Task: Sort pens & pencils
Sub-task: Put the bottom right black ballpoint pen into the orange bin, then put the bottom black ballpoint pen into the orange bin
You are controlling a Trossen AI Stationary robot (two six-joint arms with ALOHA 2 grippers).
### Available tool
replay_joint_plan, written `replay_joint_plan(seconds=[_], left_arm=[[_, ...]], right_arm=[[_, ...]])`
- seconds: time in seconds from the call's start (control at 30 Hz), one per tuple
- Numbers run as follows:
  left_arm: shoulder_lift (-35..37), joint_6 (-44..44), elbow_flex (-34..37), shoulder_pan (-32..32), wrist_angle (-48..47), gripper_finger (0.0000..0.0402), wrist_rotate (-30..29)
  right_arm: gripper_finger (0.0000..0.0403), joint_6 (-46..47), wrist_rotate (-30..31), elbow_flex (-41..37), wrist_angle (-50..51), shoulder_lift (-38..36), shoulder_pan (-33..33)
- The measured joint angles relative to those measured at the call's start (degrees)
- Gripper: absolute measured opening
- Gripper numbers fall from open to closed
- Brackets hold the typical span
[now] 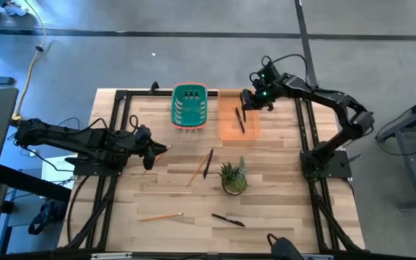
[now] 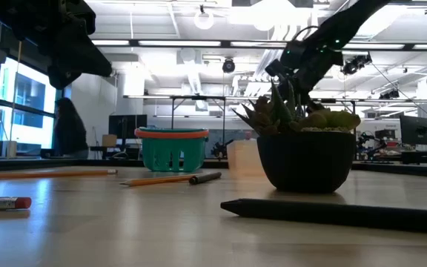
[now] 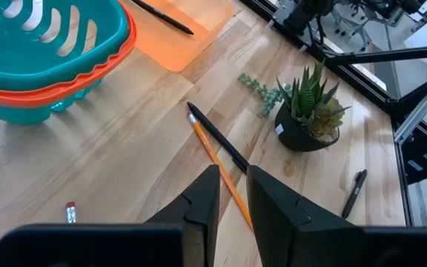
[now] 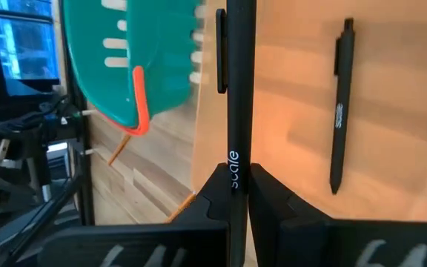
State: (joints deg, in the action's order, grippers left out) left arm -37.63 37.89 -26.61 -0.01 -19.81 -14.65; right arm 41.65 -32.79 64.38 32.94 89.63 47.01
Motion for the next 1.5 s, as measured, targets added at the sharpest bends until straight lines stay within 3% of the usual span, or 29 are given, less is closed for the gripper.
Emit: replay_joint_plan(seconds=[0.37, 0.83, 1.2, 1.5], left_arm=[[0.0, 0.0, 0.0, 0.0, 0.0, 0.0058, 0.0], [0.0, 0.5, 0.0, 0.0, 0.0, 0.0058, 0.0], [0.0, 1.2, 0.0, 0.0, 0.0, 0.0058, 0.0], [0.0, 1.4, 0.0, 0.0, 0.0, 0.0058, 0.0]], right_arm=[[0.0002, -4.3, 0.2, 9.9, 8.5, 10.4, 0.4], [0.0004, -2.6, 1.0, 10.6, 8.4, 12.9, -0.5], [0.0082, -1.6, 2.4, 10.6, 8.0, 12.9, -1.2], [0.0091, -1.6, 1.8, 10.6, 7.9, 12.9, -2.1]])
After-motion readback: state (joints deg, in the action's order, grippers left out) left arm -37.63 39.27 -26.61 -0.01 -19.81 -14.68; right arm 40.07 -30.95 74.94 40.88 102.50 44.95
